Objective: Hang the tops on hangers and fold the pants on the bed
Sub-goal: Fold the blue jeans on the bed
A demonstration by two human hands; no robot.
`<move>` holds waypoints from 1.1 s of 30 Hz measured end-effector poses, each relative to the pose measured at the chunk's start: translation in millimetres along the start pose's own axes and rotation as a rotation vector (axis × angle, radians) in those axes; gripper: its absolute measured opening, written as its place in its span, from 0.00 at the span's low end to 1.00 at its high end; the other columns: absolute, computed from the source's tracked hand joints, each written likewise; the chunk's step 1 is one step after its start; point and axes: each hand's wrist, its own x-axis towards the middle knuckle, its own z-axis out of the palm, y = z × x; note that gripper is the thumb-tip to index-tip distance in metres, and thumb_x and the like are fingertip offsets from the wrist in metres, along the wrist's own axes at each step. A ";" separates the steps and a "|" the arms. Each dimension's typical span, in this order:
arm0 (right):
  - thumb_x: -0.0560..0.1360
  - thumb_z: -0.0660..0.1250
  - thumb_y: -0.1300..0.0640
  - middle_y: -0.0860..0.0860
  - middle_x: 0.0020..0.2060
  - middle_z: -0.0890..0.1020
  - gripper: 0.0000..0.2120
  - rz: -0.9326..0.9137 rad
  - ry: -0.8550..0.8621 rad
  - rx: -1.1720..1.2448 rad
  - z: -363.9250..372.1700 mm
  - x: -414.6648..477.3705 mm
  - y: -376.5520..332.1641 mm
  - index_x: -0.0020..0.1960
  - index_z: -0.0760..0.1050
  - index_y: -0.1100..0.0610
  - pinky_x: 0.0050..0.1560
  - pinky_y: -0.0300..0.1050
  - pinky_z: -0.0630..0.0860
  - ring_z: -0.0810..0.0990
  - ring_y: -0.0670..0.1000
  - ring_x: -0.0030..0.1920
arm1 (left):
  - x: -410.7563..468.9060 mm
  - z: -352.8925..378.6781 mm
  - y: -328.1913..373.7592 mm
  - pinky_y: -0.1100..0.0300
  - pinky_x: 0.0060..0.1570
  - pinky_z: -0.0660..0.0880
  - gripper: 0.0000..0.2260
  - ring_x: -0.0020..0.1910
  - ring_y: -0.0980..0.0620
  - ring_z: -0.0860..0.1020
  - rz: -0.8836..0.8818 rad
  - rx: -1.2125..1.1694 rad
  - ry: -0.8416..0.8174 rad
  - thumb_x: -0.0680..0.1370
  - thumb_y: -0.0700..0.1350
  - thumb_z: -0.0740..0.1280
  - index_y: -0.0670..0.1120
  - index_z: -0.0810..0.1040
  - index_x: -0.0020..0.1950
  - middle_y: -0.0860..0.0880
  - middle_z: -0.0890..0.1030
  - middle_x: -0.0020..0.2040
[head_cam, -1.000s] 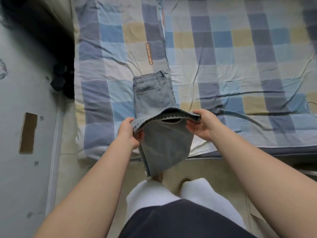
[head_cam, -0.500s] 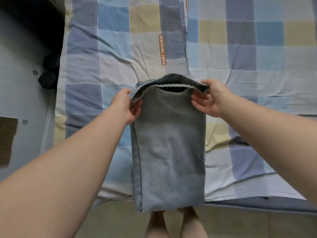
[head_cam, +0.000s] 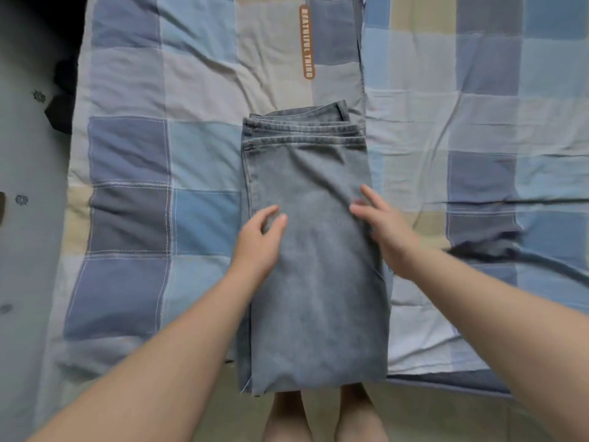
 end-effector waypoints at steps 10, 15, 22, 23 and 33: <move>0.75 0.74 0.54 0.47 0.74 0.68 0.41 0.166 0.100 -0.083 -15.9 -98.8 137.7 0.80 0.53 0.48 0.72 0.56 0.69 0.70 0.52 0.72 | -143.1 -0.5 -119.0 0.46 0.72 0.65 0.43 0.76 0.43 0.64 -0.205 0.390 0.160 0.74 0.58 0.73 0.50 0.54 0.82 0.46 0.62 0.79; 0.70 0.79 0.57 0.54 0.69 0.75 0.39 0.278 0.107 -0.105 -11.3 -127.1 180.2 0.75 0.63 0.59 0.67 0.51 0.74 0.76 0.53 0.66 | -157.2 5.8 -135.1 0.55 0.51 0.71 0.29 0.59 0.43 0.80 -0.454 0.178 0.180 0.70 0.60 0.77 0.49 0.70 0.63 0.50 0.81 0.57; 0.67 0.81 0.46 0.52 0.55 0.84 0.31 0.456 0.132 -0.076 -25.6 -150.6 190.6 0.64 0.78 0.59 0.56 0.48 0.80 0.84 0.51 0.53 | -166.3 -3.6 -136.0 0.56 0.58 0.77 0.19 0.56 0.49 0.82 -0.438 -0.026 0.038 0.73 0.53 0.77 0.47 0.82 0.59 0.51 0.84 0.52; 0.67 0.81 0.48 0.52 0.55 0.85 0.29 0.460 0.139 -0.042 -26.1 -157.1 192.1 0.63 0.79 0.60 0.60 0.50 0.80 0.84 0.52 0.54 | -171.3 -4.4 -134.9 0.56 0.59 0.77 0.19 0.56 0.50 0.82 -0.445 -0.046 0.024 0.73 0.52 0.77 0.46 0.82 0.61 0.51 0.83 0.52; 0.71 0.78 0.54 0.48 0.44 0.88 0.11 0.501 0.133 0.060 -29.0 -253.3 198.9 0.51 0.82 0.56 0.36 0.35 0.79 0.87 0.45 0.42 | -258.8 -24.1 -130.5 0.57 0.50 0.79 0.21 0.54 0.51 0.83 -0.650 -0.133 -0.057 0.73 0.53 0.78 0.47 0.82 0.62 0.52 0.85 0.54</move>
